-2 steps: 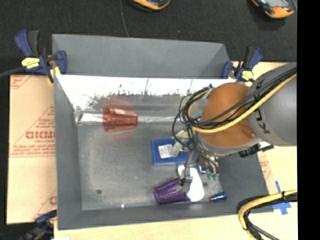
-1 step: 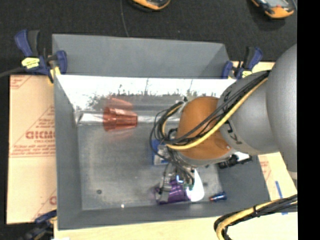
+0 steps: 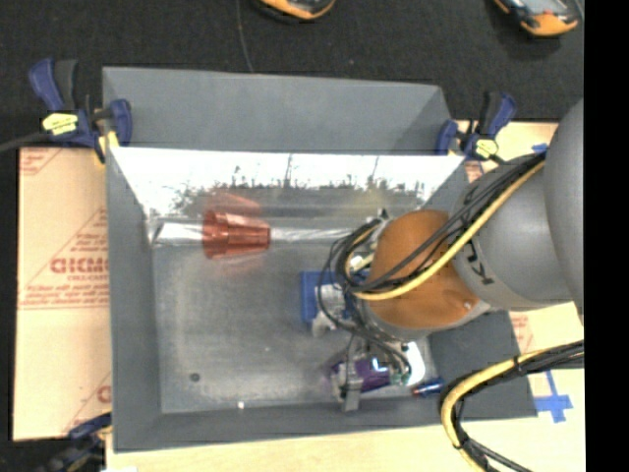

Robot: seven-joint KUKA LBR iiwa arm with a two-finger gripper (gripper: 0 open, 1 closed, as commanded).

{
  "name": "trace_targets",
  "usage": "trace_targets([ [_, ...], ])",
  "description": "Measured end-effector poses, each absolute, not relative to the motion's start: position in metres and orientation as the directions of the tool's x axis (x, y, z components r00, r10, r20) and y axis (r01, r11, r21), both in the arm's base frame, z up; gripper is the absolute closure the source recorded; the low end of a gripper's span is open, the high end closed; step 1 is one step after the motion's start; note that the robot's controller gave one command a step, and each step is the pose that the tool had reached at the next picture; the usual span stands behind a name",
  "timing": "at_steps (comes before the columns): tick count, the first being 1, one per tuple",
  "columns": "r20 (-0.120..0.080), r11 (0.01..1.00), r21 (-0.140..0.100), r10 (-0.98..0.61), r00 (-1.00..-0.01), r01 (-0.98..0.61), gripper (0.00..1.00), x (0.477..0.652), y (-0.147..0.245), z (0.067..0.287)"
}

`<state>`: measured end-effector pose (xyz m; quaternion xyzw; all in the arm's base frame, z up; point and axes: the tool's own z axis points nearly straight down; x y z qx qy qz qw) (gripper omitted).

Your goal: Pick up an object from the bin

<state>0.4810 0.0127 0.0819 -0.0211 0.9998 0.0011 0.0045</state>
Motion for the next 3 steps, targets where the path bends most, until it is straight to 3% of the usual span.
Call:
trace_targets([
  [1, -0.012, 0.991, 0.008, 0.136, -0.991, 0.136, 0.00, 0.475, -0.025, 0.087],
  [2, -0.005, 0.992, 0.011, 0.128, -0.992, 0.128, 0.00, 0.508, -0.095, 0.078],
  [3, -0.016, 0.990, 0.000, 0.142, -0.990, 0.142, 0.00, 0.515, -0.130, 0.075],
])
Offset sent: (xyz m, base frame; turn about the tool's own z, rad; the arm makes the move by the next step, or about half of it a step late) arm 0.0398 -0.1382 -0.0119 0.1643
